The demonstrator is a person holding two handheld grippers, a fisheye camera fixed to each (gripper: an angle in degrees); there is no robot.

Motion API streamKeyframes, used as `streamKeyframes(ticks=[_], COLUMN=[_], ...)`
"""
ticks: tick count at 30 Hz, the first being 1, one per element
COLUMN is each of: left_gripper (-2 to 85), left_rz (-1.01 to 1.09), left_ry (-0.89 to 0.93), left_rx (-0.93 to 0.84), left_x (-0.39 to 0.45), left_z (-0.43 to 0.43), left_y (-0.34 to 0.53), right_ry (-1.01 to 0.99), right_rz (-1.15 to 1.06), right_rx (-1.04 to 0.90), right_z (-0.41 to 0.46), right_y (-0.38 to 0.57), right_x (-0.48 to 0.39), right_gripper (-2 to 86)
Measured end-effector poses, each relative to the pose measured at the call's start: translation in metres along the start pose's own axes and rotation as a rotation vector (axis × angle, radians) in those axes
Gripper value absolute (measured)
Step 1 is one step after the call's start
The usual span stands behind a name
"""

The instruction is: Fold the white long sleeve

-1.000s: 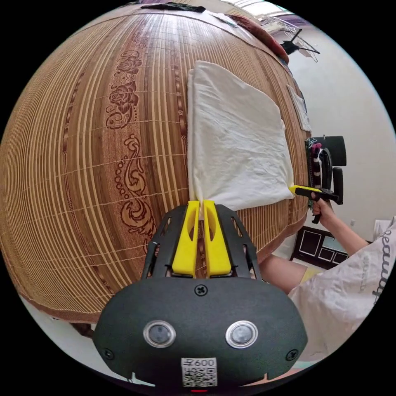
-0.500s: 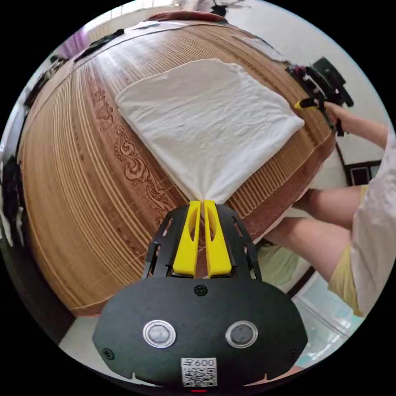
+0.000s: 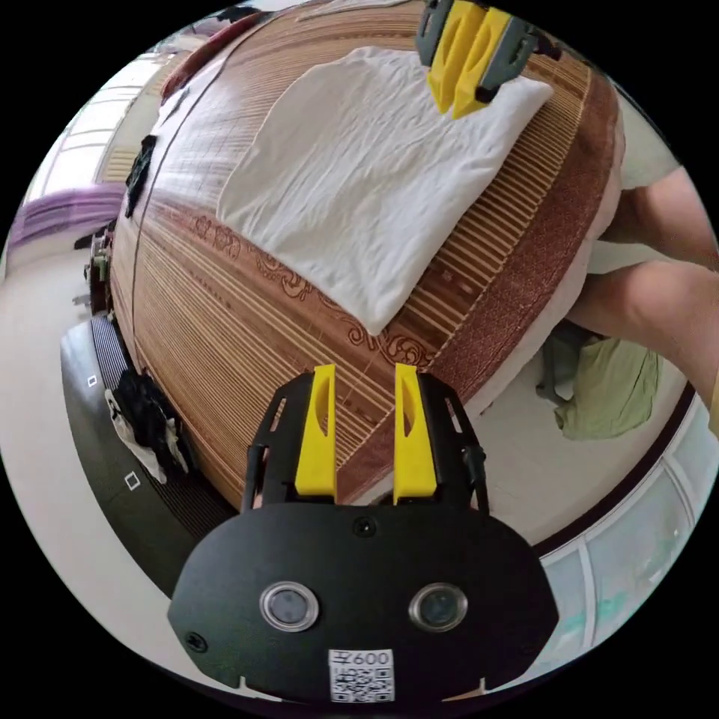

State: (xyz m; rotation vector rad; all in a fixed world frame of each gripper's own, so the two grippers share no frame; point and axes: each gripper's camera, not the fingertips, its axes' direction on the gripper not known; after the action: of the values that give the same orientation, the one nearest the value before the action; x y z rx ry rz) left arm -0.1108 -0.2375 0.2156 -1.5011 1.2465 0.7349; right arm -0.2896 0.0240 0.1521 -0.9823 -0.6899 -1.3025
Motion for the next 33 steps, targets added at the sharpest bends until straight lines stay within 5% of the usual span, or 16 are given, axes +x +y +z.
streamKeyframes(ticks=[5, 14, 17, 24, 28, 33], left_gripper=[10.3, 8.5, 4.6, 2.7, 2.7, 3.1], left_rz=[0.320, 0.467, 0.432, 0.079, -0.058, -0.079], left_ry=[-0.305, -0.269, -0.309, -0.073, -0.019, -0.043], left_rx=[0.001, 0.066, 0.101, 0.183, 0.285, 0.320], left_x=[0.066, 0.122, 0.132, 0.100, 0.090, 0.108], left_z=[0.028, 0.066, 0.067, 0.012, -0.028, -0.054], left_y=[-0.020, -0.027, -0.021, -0.016, -0.006, -0.001], right_ry=[-0.080, -0.141, -0.148, -0.128, 0.144, 0.211], right_rz=[0.251, 0.267, 0.152, -0.078, -0.073, -0.021], right_rx=[0.031, 0.084, 0.064, 0.050, -0.008, -0.009], right_z=[0.017, 0.041, 0.054, 0.063, 0.068, 0.062], right_y=[-0.011, -0.038, -0.051, -0.074, -0.070, -0.067], right_x=[0.010, 0.007, -0.017, -0.106, -0.135, -0.145], right_gripper=[-0.8, 1.0, 4.8, 10.5, 6.7, 0.4])
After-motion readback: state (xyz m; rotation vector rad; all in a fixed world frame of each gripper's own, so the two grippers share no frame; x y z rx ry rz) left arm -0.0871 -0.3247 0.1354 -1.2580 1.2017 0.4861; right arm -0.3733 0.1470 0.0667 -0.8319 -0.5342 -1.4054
